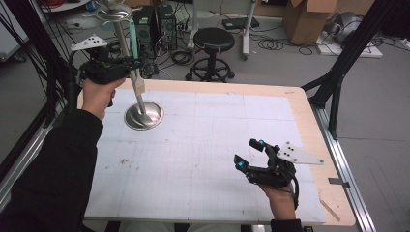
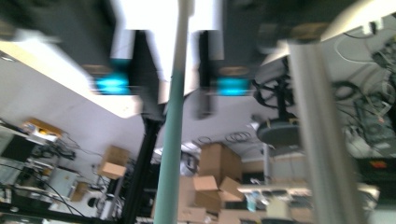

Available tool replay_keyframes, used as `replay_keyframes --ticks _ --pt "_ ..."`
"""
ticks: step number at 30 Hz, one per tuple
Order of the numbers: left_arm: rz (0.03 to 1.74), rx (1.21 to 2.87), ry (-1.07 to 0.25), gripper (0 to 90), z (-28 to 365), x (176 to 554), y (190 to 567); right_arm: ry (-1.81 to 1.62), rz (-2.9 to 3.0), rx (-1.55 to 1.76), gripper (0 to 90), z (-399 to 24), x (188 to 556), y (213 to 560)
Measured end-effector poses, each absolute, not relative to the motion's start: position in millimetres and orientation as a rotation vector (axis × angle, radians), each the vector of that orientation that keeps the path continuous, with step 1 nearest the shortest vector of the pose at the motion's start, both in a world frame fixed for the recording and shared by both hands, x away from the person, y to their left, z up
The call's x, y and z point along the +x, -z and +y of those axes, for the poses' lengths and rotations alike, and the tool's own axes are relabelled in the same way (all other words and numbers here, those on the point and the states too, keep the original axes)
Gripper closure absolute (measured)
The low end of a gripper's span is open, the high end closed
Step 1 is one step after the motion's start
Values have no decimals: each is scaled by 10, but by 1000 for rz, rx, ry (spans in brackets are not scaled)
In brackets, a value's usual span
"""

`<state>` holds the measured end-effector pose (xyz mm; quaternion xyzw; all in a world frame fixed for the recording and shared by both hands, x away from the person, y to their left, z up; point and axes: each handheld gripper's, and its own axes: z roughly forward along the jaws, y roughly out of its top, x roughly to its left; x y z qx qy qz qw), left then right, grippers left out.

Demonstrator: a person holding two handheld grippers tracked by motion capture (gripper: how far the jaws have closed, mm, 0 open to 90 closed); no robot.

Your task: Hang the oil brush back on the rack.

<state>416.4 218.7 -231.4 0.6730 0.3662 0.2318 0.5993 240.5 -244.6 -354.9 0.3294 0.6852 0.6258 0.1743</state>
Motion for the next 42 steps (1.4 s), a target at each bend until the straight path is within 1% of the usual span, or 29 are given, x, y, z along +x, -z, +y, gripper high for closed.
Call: replay_keyframes --ticks 2,4,7,11,12,14,18,25,30,34,40,42 --pt "852 1541 -554 538 2245 4116 2340 -1773 1940 936 198 -2455 2406 3552" --pt "862 1516 -523 447 2326 4056 2394 -1757 1938 940 198 -2467 2404 3555" --pt "854 1491 -510 346 2420 3947 2484 -1735 1936 952 198 -2488 2393 3564" --pt "849 1472 -452 256 2507 3768 2604 -1671 1927 969 198 -2524 2386 3578" --pt "841 1464 -448 235 2521 3710 2649 -1658 1925 977 198 -2534 2385 3582" --pt "825 1474 -462 166 2533 3597 2736 -1639 1914 992 198 -2549 2387 3594" --pt "724 1489 -484 162 2533 3363 2917 -1559 1921 1008 198 -2561 2378 3634" --pt "639 1491 -467 159 2479 3037 3191 -1495 1921 1035 197 -2657 2298 3776" --pt "621 1517 -476 160 2425 2854 3435 -1506 1897 1049 197 -2681 2220 3799" --pt "645 1502 -452 161 2428 2766 3626 -1493 1899 1052 197 -2669 2182 3814" --pt "684 1505 -449 167 2468 2704 3878 -1470 1919 1059 198 -2655 2178 3865" --pt "692 1530 -456 167 2485 2707 3925 -1474 1917 1049 197 -2658 2180 3865"
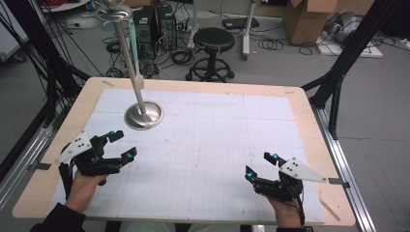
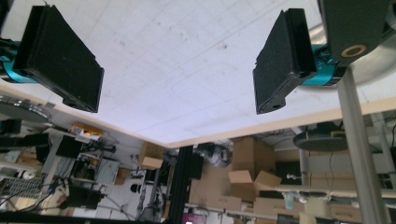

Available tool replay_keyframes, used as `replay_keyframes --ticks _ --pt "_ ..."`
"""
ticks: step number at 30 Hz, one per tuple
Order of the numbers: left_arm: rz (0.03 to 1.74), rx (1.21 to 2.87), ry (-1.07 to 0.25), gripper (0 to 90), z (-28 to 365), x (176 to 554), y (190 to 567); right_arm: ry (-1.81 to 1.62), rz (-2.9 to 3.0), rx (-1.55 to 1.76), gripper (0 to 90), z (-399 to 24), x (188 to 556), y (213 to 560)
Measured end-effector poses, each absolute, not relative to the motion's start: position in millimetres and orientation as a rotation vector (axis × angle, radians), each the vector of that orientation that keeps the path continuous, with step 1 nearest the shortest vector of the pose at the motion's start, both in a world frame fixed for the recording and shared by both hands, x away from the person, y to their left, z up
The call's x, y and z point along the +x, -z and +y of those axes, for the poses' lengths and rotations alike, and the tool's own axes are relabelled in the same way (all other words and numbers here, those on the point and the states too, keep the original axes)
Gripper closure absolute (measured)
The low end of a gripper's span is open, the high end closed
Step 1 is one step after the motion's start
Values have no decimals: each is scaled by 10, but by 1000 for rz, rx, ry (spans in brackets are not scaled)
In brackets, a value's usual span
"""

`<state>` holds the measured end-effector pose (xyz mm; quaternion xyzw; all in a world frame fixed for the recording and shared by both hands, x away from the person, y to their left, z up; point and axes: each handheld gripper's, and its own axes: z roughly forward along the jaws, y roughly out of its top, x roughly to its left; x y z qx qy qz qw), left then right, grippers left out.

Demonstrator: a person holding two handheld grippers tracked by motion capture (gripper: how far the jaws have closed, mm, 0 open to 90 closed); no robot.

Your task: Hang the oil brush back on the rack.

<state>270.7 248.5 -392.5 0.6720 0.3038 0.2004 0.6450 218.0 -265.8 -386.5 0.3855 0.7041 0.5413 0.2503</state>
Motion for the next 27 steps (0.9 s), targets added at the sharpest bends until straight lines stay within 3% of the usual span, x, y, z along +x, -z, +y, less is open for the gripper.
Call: replay_keyframes --ticks 27 --pt "707 1536 -451 176 2540 2634 3985 -1480 1933 1029 197 -2580 2184 3842"
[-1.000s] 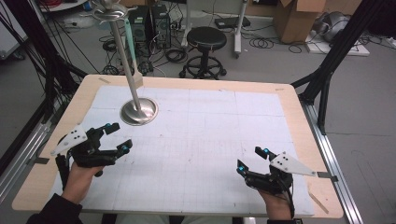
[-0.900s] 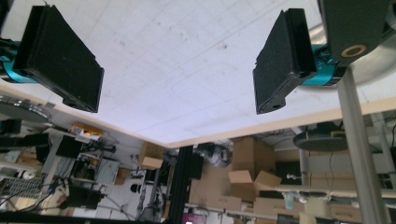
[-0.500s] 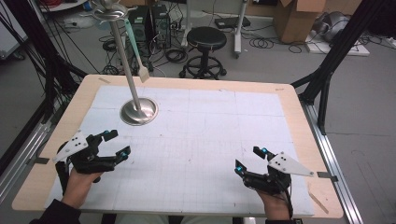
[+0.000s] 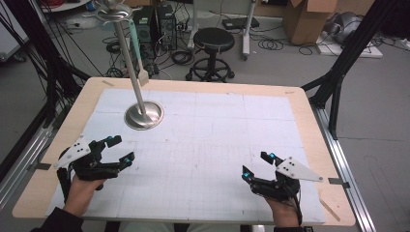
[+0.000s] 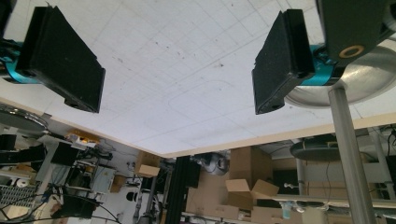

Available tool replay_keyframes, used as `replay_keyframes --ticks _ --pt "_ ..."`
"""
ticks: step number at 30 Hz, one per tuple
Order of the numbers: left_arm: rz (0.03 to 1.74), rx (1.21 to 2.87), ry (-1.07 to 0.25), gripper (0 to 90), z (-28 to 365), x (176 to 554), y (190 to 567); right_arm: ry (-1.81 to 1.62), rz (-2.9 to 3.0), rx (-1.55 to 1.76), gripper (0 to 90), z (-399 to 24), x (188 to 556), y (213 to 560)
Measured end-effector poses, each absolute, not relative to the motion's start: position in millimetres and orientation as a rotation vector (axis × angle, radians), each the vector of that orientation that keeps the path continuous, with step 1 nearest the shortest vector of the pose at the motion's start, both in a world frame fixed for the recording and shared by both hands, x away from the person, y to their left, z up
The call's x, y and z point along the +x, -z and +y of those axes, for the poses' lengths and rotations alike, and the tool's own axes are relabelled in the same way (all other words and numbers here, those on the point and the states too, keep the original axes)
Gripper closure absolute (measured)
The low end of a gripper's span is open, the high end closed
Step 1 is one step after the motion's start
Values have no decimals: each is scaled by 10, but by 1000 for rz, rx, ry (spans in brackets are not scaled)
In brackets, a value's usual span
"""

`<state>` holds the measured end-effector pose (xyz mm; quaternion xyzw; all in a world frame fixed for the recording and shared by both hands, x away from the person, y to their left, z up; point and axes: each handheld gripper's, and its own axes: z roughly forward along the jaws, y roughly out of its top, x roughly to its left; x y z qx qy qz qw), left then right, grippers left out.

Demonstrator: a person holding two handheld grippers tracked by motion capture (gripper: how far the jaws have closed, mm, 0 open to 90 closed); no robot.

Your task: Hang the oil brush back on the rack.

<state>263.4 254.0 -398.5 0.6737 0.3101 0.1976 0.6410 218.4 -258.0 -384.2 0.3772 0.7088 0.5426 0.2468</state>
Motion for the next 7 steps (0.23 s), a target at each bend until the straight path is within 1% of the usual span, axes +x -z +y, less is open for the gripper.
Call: replay_keyframes --ticks 7 --pt "716 1531 -444 177 2558 2634 3991 -1481 1936 1028 198 -2581 2187 3842"
